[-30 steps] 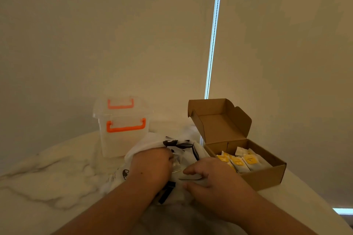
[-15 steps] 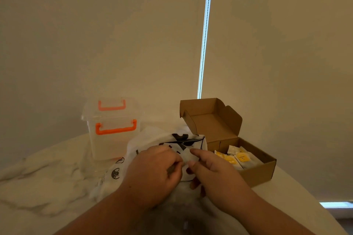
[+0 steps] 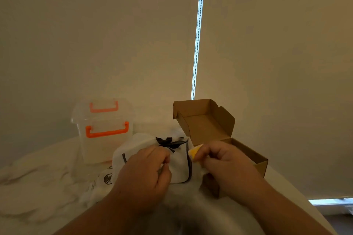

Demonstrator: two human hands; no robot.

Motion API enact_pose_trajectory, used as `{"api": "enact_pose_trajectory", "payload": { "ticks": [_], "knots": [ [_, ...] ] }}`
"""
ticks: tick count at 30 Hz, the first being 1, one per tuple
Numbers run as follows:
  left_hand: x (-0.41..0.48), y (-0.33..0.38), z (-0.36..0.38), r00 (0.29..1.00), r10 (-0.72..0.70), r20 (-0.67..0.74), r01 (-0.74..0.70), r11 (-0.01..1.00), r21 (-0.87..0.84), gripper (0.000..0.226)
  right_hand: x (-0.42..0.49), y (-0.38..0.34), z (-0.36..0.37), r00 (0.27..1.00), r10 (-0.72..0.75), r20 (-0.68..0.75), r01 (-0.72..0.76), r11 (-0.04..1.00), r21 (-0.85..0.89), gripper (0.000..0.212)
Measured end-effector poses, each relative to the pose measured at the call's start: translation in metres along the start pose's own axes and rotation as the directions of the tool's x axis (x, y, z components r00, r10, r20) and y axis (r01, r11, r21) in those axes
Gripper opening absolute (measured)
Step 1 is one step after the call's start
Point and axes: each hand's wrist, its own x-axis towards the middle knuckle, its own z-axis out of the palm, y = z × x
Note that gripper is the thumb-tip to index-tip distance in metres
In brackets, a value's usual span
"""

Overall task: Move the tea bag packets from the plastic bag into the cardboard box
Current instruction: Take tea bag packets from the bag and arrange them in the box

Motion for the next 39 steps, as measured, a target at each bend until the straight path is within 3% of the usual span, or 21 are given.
{"api": "enact_pose_trajectory", "payload": {
  "ticks": [3,7,11,16,20,26,28,30,32,34,36,39],
  "knots": [
    [0.003,-0.007,0.002,1.000,-0.030,0.001,0.030,0.998,0.051,0.008,0.013,0.008,-0.029,0.981,-0.043,-0.188,0.039,0.999,-0.025,0.020],
    [0.004,-0.011,0.006,0.999,-0.032,0.000,0.032,0.995,0.092,0.011,0.039,0.046,-0.054,0.929,-0.038,-0.369,-0.056,0.969,-0.240,0.016],
    [0.003,-0.014,0.010,1.000,-0.028,0.010,0.027,0.994,0.110,0.018,0.050,0.067,-0.058,0.926,0.026,-0.377,-0.167,0.922,-0.348,0.020],
    [0.004,-0.017,0.012,0.999,-0.053,0.011,0.052,0.991,0.122,0.028,0.056,0.077,-0.057,0.912,0.235,-0.336,-0.373,0.815,-0.444,0.023],
    [0.004,-0.017,0.013,0.998,-0.066,0.011,0.064,0.989,0.134,0.027,0.057,0.076,-0.056,0.902,0.263,-0.344,-0.417,0.740,-0.527,0.033],
    [0.004,-0.017,0.013,0.995,-0.098,0.022,0.093,0.984,0.155,0.026,0.049,0.063,-0.054,0.914,0.199,-0.355,-0.396,0.638,-0.661,0.029],
    [0.005,-0.018,0.013,0.994,-0.110,0.021,0.104,0.975,0.196,0.028,0.048,0.058,-0.051,0.929,0.141,-0.343,-0.342,0.679,-0.649,0.028],
    [0.006,-0.018,0.011,0.991,-0.137,0.011,0.130,0.961,0.244,0.027,0.042,0.050,-0.041,0.942,-0.047,-0.332,-0.156,0.815,-0.558,0.025],
    [0.008,-0.018,0.007,0.987,-0.161,0.010,0.152,0.949,0.276,0.026,0.026,0.030,-0.023,0.932,-0.266,-0.246,0.133,0.882,-0.453,0.020],
    [0.010,-0.019,0.006,0.978,-0.203,0.047,0.179,0.934,0.308,0.026,0.006,0.004,-0.001,0.913,-0.408,-0.026,0.360,0.833,-0.421,0.020],
    [0.010,-0.020,0.005,0.963,-0.256,0.083,0.211,0.910,0.357,0.026,-0.005,-0.013,0.022,0.902,-0.370,0.222,0.430,0.814,-0.390,0.027],
    [0.013,-0.016,0.004,0.933,-0.344,0.108,0.264,0.857,0.443,0.028,-0.001,-0.010,0.045,0.885,-0.149,0.441,0.365,0.809,-0.461,0.041]
  ]
}}
